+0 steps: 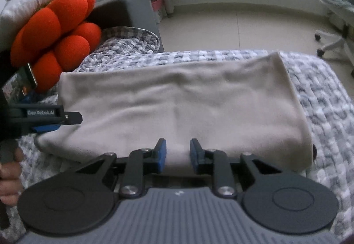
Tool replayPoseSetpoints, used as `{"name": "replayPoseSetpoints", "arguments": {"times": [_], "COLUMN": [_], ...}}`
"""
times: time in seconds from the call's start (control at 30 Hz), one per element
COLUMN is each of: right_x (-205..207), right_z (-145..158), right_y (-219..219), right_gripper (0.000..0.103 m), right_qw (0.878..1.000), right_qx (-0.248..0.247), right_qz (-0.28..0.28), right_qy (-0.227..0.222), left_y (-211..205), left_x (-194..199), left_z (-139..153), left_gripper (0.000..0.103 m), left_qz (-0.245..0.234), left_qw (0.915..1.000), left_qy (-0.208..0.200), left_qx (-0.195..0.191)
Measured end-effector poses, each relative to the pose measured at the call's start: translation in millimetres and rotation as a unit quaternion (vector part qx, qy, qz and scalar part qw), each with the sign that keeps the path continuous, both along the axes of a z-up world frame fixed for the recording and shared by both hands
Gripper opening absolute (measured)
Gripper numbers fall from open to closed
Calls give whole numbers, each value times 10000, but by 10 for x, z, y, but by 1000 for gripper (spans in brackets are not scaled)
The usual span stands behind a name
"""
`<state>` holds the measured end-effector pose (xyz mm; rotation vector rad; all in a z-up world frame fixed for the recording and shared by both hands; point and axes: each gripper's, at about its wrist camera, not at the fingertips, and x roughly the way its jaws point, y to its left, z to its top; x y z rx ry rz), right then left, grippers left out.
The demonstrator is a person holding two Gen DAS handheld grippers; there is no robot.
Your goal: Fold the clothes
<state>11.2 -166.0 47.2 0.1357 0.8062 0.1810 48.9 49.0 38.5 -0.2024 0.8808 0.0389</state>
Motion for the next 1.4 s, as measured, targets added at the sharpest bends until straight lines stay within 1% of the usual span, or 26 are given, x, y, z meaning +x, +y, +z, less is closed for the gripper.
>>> {"name": "replayPoseSetpoints", "arguments": {"times": [0.07,0.13,0.2,0.27,0.3,0.43,0.57,0.67,0.8,0.83,0.9,0.93,1.03,1.07,1.17,1.23,1.3,1.33,1.37,1.4], "right_x": [12,25,38,37,40,50,24,31,88,94,106,112,130,146,192,212,223,220,216,226], "right_z": [12,-10,-57,-66,-63,-14,24,13,-24,-23,-21,-20,-17,-17,-14,-15,-20,-18,-22,-24], "right_y": [48,158,311,433,452,326,316,361,361,326,256,221,116,50,-224,-435,-653,-743,-836,-892], "right_gripper": [28,28,31,32,32,31,32,32,32,32,26,21,21,22,23,23,23,23,22,23], "right_qw": [9999,9992,9972,9938,9930,9963,9960,9952,9956,9960,9968,9972,9981,9988,9998,9983,9945,9918,9876,9841], "right_qx": [67,17,-321,-698,-770,-399,-246,-254,-262,-229,-164,-132,-34,6,173,317,480,606,801,888], "right_qz": [128,397,672,856,891,755,848,939,898,857,776,735,611,482,-47,-461,-921,-1118,-1344,-1535], "right_qy": [-73,-46,0,-95,-109,-56,-111,-49,35,43,59,67,91,97,115,128,140,130,102,71], "left_y": [28,62,106,148,170,290,376,387,352,340,326,324,334,336,333,347,391,422,453,491], "left_x": [-19,-46,-93,-140,-163,-249,-339,-357,-359,-354,-347,-346,-327,-318,-297,-290,-269,-252,-236,-218], "left_z": [12,25,36,44,47,86,93,62,51,48,45,49,63,66,76,85,97,93,83,74], "left_gripper": [62,62,62,60,59,57,50,44,41,40,39,39,39,39,39,39,43,47,47,48], "left_qz": [10,27,56,82,94,167,194,177,80,50,6,-12,8,24,63,100,189,257,332,403], "left_qw": [10000,9999,9996,9993,9992,9979,9971,9976,9990,9994,9997,9998,9999,9999,9999,9999,9997,9995,9993,9989], "left_qy": [1,4,2,0,-4,-37,-20,29,55,61,61,56,-1,-13,-23,-48,-95,-82,-44,-15], "left_qx": [-77,-168,-274,-368,-400,-625,-740,-669,-440,-341,-216,-177,-129,-120,-93,-101,-135,-154,-186,-256]}}
